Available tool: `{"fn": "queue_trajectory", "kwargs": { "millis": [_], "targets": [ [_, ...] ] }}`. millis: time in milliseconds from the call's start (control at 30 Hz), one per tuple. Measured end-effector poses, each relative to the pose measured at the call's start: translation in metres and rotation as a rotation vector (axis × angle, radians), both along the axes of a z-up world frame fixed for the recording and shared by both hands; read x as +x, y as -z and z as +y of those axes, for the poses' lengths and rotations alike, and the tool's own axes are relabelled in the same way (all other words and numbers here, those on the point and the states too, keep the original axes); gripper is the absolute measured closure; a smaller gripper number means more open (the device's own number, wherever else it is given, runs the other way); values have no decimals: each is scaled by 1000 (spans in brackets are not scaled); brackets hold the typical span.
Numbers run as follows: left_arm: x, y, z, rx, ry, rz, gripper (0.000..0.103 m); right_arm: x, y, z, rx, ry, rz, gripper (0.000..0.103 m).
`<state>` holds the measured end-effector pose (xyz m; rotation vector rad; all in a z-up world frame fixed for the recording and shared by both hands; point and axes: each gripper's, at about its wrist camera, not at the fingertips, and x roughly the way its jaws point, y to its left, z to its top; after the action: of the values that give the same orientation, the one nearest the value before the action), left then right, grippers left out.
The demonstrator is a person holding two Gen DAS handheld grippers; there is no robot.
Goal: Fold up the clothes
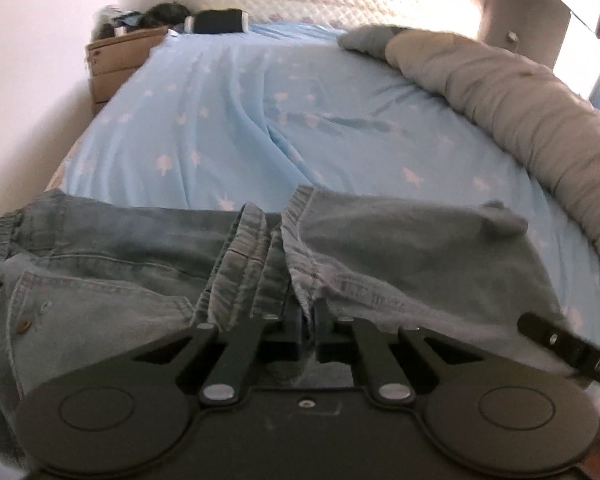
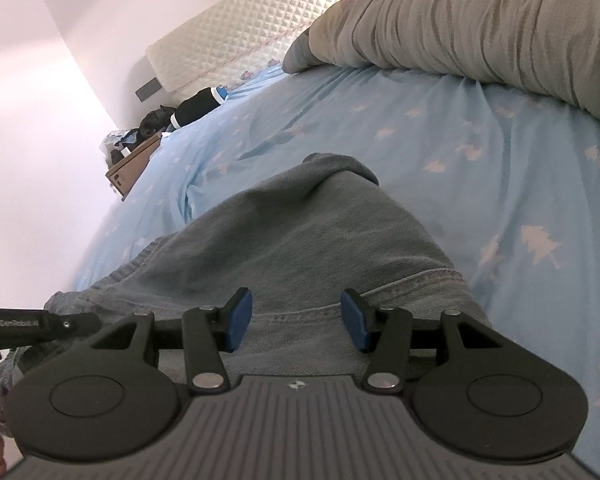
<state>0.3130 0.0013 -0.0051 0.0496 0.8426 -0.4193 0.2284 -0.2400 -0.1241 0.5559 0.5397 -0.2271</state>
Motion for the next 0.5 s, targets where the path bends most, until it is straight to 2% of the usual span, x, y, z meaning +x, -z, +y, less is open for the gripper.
{"fn": "queue_trajectory", "kwargs": {
  "millis": [167, 233, 333, 400, 500],
  "targets": [
    [-8, -34, 21, -130, -121, 67, 100, -8, -8, -1, -14, -6, -58, 50],
    [-5, -31, 32, -162, -156, 116, 100, -11, -11, -1, -25, -4, -80, 49],
    [-5, -4, 36, -120, -170, 137, 100, -8, -10, 0, -29, -11, -71, 47],
    [-7, 19, 35, -92, -162, 128, 100, -3, -5, 0, -28, -17, -34, 47],
    [-17, 30, 31, -70, -152, 64, 98, 2, -1, -1, -21, -25, 3, 46]
  ]
}}
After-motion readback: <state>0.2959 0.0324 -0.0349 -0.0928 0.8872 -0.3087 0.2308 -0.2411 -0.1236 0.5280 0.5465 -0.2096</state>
